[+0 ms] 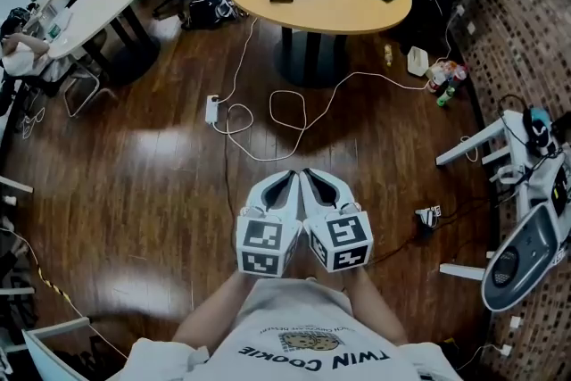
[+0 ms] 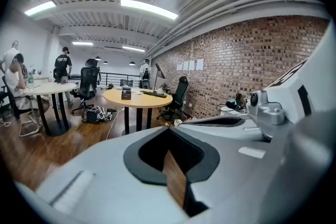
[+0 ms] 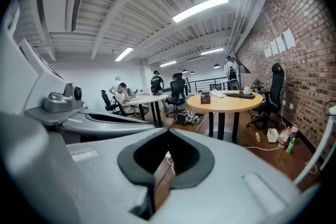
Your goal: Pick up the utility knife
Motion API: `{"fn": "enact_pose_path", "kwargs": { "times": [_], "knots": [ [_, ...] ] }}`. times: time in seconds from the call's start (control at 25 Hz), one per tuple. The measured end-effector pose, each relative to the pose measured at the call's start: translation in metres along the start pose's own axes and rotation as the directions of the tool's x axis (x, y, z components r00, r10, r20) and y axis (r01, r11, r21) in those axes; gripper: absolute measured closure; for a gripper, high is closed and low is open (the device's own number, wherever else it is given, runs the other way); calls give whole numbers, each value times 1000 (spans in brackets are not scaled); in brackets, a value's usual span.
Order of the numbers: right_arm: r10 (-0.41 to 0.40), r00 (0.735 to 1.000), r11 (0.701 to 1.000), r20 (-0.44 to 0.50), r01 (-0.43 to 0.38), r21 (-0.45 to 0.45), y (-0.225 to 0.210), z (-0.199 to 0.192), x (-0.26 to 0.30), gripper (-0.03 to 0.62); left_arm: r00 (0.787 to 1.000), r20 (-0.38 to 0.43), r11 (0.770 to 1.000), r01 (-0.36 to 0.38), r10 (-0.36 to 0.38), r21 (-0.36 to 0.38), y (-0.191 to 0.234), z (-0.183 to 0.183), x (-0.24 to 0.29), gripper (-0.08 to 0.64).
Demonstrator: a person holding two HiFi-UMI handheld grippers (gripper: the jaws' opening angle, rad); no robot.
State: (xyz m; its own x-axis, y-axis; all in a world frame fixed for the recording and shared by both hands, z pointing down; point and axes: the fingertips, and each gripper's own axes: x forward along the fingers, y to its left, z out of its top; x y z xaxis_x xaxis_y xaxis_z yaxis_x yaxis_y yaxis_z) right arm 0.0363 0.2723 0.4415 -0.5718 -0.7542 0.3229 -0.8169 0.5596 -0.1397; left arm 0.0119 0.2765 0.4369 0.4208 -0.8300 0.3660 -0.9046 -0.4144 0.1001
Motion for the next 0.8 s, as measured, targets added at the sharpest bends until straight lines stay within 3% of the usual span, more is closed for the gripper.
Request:
{"fn": "enact_pose_path", "kwargs": {
  "times": [0.44, 0.8],
  "knots": [
    [-44, 998, 999, -38, 43, -27, 3, 54, 149, 591, 998, 23, 997, 60, -59, -38, 138, 47, 70, 554],
    [-48, 998, 998, -42, 47, -32, -26, 69, 215, 591, 998, 18, 996, 63, -62, -70, 189, 58, 123, 554]
  ]
}}
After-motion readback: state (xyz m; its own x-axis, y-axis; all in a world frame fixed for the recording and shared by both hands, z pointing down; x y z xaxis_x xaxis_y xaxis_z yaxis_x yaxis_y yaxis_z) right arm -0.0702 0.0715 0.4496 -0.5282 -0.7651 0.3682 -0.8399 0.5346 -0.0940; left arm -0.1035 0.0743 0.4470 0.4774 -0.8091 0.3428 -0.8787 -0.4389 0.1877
